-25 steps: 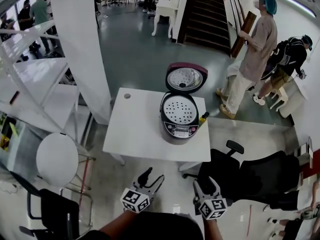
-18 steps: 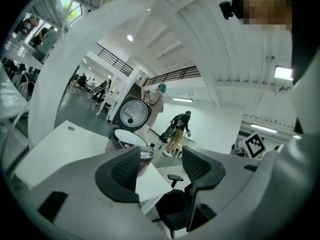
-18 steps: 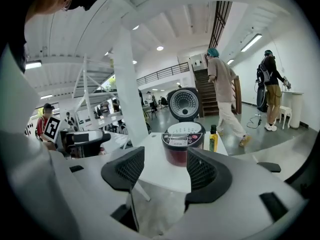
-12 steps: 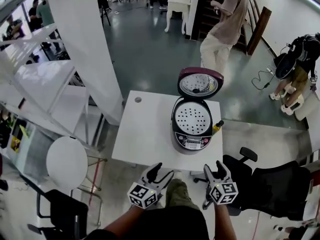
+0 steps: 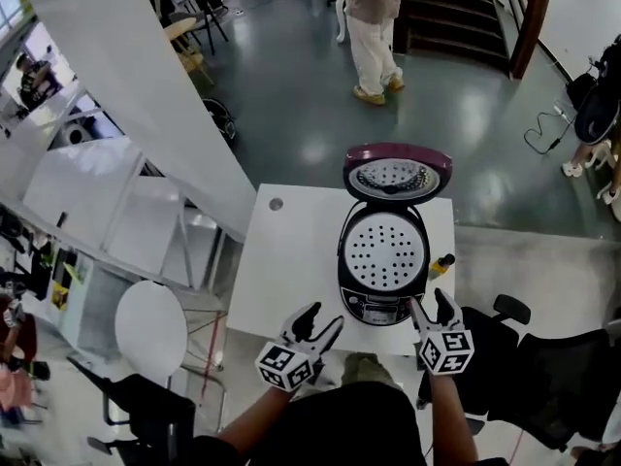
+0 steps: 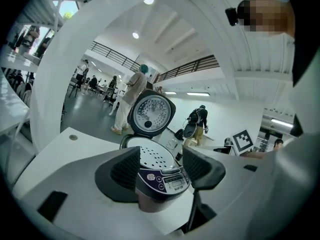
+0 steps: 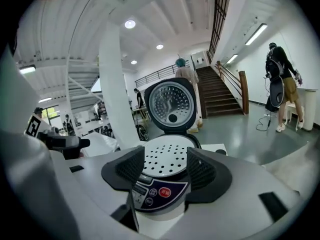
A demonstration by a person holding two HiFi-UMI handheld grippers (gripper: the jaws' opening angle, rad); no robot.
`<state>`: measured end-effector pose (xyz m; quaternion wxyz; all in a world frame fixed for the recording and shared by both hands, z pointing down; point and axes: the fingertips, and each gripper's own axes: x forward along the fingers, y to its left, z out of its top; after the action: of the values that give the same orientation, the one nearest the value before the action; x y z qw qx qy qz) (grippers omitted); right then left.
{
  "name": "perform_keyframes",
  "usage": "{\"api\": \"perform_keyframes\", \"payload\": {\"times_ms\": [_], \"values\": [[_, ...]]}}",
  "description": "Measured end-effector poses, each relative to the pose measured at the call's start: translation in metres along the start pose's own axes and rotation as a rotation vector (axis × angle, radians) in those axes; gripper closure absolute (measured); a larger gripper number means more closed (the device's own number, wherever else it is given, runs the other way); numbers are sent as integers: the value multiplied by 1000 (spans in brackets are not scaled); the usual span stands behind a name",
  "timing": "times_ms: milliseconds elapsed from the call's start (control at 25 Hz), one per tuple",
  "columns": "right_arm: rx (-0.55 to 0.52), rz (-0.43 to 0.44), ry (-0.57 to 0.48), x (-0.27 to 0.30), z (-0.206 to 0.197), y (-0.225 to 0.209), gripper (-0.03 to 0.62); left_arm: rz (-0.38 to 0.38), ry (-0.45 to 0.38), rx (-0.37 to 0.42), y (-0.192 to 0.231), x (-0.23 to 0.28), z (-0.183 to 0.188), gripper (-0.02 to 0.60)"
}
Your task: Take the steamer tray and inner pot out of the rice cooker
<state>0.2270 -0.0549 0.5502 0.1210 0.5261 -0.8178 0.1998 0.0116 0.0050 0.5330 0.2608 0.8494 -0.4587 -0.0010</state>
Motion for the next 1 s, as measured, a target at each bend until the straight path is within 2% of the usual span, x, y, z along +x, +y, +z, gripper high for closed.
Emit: {"api": "perform_keyframes", "payload": {"times_ms": [200, 360, 480, 680, 1000], "values": [[-28, 26, 45, 42, 6, -25, 358, 51, 21, -2, 20, 43, 5, 339], [-49, 35, 31, 67, 23, -41, 358, 127, 47, -7, 41, 70, 7, 339], [-72, 49, 39, 89, 26, -52, 358, 148, 41, -20, 51, 88, 9, 339], [-89, 67, 94, 117, 16, -58, 358, 156, 53, -18, 58, 110, 14, 339], [-128, 17, 209, 140, -5, -58, 358, 117, 73, -42, 72, 120, 17, 339]]}}
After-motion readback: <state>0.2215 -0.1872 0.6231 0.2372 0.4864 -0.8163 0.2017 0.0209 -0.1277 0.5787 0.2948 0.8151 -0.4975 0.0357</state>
